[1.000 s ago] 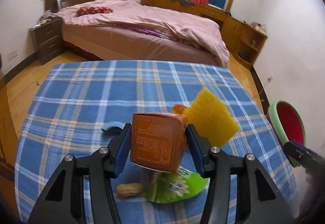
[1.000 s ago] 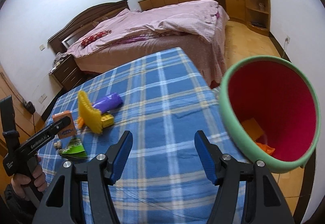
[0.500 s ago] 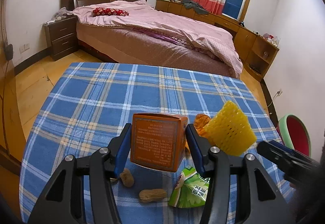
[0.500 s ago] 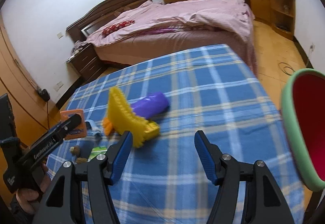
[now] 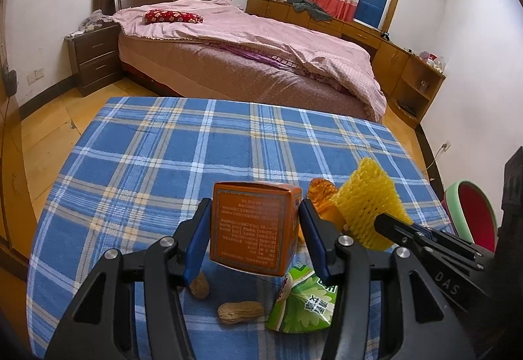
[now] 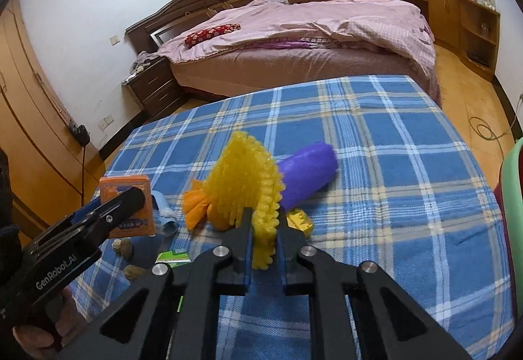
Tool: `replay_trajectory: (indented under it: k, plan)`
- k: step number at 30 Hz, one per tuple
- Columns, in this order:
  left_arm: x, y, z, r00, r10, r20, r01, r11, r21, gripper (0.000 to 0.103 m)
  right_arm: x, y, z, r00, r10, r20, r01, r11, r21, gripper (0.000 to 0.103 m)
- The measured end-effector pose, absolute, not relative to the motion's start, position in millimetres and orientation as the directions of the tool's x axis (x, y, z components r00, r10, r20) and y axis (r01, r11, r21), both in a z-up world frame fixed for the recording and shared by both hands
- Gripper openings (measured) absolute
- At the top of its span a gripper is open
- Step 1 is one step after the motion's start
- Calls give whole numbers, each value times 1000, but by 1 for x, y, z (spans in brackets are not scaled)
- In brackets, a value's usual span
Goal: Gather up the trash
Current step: 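Grasp the yellow mesh foam with the right tool while the left tool holds the carton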
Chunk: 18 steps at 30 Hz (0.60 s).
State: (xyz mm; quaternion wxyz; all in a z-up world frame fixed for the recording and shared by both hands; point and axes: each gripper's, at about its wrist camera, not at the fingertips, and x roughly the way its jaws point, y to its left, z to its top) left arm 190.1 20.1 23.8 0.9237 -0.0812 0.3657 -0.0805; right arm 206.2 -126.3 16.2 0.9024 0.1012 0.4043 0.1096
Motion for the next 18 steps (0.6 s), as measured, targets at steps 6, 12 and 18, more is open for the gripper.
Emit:
replay_trajectory:
  k: [6,12,18]
  plan:
    - [187,16,28,725,-205,-657,92,975,-202,54,193,-136,28,677,303,-670,-119,944,307,12]
    - [176,8,39,737,-201,-645,102,977,-189,54,169,-149,47,708,324,-628,-131,934,333,12]
    - [163,-2,51,743,-223,-631,126,972,-196,54,145,-169,61,736,307,-603,-112,934,338,12]
